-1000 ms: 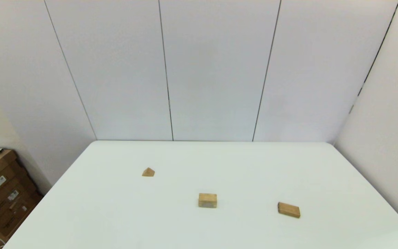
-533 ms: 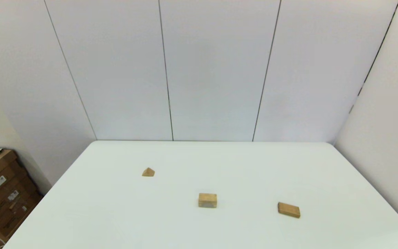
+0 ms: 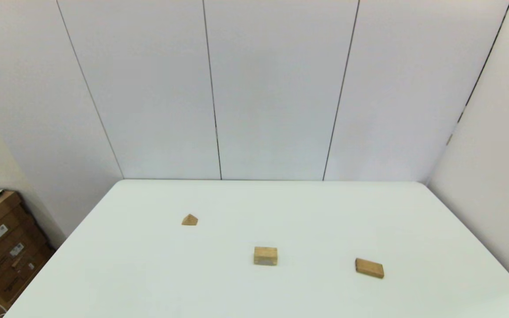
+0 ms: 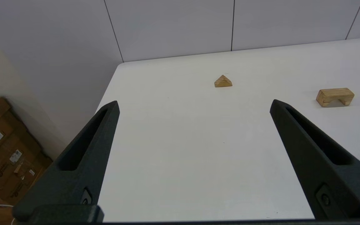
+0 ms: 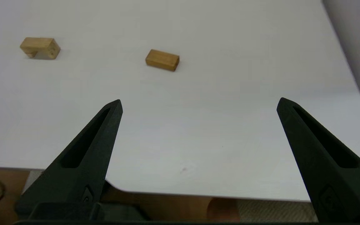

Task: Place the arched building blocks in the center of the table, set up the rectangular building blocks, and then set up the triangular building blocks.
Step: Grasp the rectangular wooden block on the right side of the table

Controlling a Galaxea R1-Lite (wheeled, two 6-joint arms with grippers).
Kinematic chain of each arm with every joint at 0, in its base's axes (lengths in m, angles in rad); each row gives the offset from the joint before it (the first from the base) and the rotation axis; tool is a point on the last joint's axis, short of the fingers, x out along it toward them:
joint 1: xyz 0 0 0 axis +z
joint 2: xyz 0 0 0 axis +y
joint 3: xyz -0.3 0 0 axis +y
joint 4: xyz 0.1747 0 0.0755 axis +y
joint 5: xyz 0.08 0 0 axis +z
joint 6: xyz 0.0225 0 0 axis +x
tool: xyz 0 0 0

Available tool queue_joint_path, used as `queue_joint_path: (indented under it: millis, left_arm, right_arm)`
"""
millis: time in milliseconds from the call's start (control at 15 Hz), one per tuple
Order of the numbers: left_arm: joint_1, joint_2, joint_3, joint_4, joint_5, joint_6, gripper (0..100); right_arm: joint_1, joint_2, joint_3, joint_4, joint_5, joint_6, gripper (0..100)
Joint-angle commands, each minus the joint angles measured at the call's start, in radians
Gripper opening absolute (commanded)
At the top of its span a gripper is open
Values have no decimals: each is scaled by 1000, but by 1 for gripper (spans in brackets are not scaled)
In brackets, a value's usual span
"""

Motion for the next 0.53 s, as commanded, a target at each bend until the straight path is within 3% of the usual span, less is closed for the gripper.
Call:
queue_joint_path:
  millis: [67,533]
  left_arm:
    - [-1,1,0,0,-1,0,100]
    - [-1,1,0,0,-1,0,100]
  right_arm:
    - [52,302,-144,33,3,21,100]
    - [56,1001,-515,33,34,33,100]
